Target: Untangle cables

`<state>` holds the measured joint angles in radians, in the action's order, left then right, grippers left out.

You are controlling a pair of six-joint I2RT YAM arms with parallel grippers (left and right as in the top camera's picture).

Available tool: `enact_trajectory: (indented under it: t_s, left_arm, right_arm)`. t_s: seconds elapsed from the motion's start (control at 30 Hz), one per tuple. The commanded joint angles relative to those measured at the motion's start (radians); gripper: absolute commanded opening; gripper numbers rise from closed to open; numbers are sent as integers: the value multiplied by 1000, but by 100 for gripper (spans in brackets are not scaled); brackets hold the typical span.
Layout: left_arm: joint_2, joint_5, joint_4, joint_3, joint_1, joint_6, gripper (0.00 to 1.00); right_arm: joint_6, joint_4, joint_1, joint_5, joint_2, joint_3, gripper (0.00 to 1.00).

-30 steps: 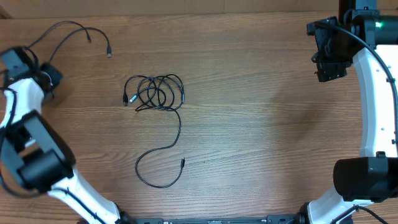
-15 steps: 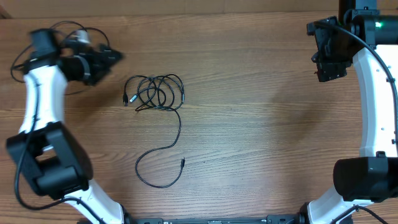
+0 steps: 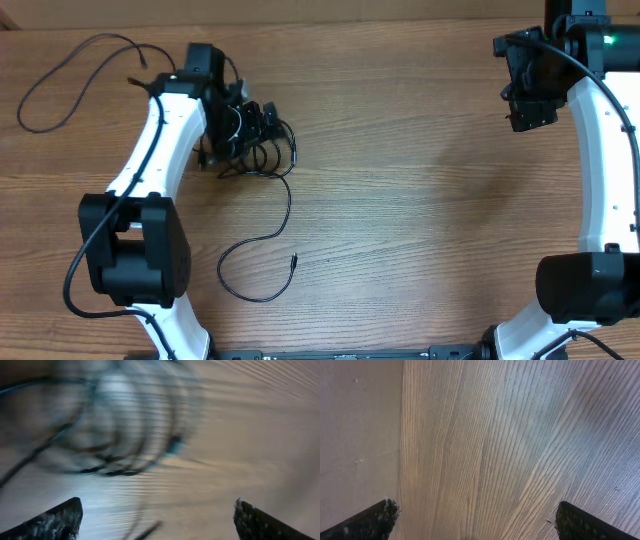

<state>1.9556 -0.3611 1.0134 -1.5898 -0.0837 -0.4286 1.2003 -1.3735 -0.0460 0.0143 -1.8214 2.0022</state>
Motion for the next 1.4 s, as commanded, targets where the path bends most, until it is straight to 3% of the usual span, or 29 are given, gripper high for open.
enact_trajectory:
  t_s: [0.0, 0.23, 0.33, 0.37, 0.47, 0.7, 1.03, 1.2, 1.37]
  left_arm:
    - [8, 339, 30, 5, 4, -292, 100]
    - [8, 365, 120, 7, 4, -503, 100]
    - [8, 161, 130, 7, 4, -518, 99]
    - [8, 27, 155, 7, 3, -518, 100]
    - [8, -51, 208, 10, -5, -539, 100]
    - [8, 105, 204, 18, -79, -734, 100]
    - [8, 308, 141, 19, -101, -863, 100]
    - [8, 342, 118, 56, -101, -964, 100]
    - [8, 282, 95, 97, -102, -953, 83]
  right_arm:
    - [-3, 2, -1, -14, 30, 2, 100]
    - [-3, 2, -1, -14, 30, 2, 100]
    - [-3, 2, -1, -14, 30, 2, 100]
    - [-3, 2, -1, -14, 30, 2, 100]
    - [-3, 2, -1, -14, 30, 2, 100]
    - [-3, 2, -1, -14, 30, 2, 100]
    - [-3, 2, -1, -14, 30, 2, 100]
    - [-3, 2, -1, -14, 30, 2, 100]
    - [-3, 2, -1, -14, 30, 2, 100]
